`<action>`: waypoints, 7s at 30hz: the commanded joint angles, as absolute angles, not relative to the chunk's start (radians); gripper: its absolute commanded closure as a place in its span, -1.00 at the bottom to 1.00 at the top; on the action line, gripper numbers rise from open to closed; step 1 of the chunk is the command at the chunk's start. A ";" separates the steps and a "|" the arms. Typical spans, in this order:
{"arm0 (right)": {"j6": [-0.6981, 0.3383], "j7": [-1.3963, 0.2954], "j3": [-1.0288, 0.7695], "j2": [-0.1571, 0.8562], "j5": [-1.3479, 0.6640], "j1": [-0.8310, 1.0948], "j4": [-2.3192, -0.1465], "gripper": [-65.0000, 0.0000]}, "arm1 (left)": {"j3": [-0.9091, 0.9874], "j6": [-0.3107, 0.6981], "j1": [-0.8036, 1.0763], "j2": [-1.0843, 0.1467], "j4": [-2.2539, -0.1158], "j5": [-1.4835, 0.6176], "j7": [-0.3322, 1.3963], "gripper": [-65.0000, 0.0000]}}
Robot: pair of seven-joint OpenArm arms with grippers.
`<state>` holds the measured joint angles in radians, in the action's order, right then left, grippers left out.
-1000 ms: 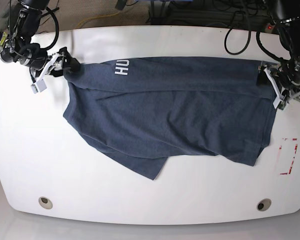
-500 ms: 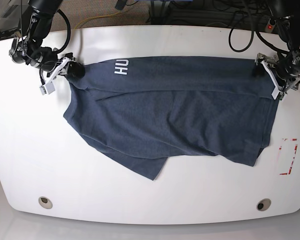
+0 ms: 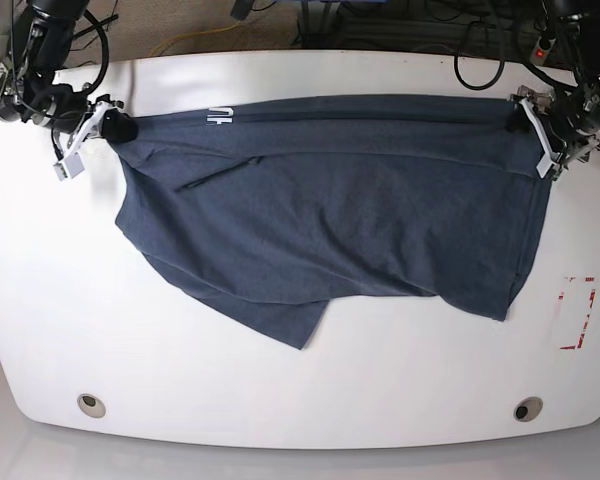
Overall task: Fold the T-shirt properly
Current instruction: 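Adjust both grippers' grasp on the shirt edge and pull it taut, then release the shirt edge and reposition both grippers along the hem, then grasp the shirt edge with both grippers and smooth it flat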
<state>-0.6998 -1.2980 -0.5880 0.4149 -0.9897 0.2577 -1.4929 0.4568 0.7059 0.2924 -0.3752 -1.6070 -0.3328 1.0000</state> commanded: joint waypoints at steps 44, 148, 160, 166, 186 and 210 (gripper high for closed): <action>-0.698 -1.279 -0.602 0.509 -1.001 -0.002 -1.489 -0.37 | 0.493 0.698 0.165 -0.363 -1.939 -0.285 1.122 -0.59; -0.698 -1.259 -0.371 0.360 -0.854 0.105 -1.689 -0.16 | 0.380 0.698 0.298 -0.266 -1.695 -0.159 1.055 -0.23; -0.698 -1.257 -0.366 0.308 -0.684 0.133 -1.675 -0.07 | 0.377 0.698 0.309 -0.265 -1.658 -0.159 0.980 -0.23; -0.698 -1.257 -0.366 0.292 -0.696 0.128 -1.675 0.80 | 0.377 0.698 0.312 -0.265 -1.655 -0.159 0.980 -0.23; -0.698 -1.213 -0.539 0.278 -0.768 0.096 -1.676 1.00 | 0.375 0.698 0.335 -0.269 -1.652 -0.156 0.980 -0.23; -0.698 -1.211 -0.593 0.360 -0.705 -0.110 -1.560 -0.10 | 0.403 0.698 0.311 -0.263 -1.761 -0.251 0.984 -0.24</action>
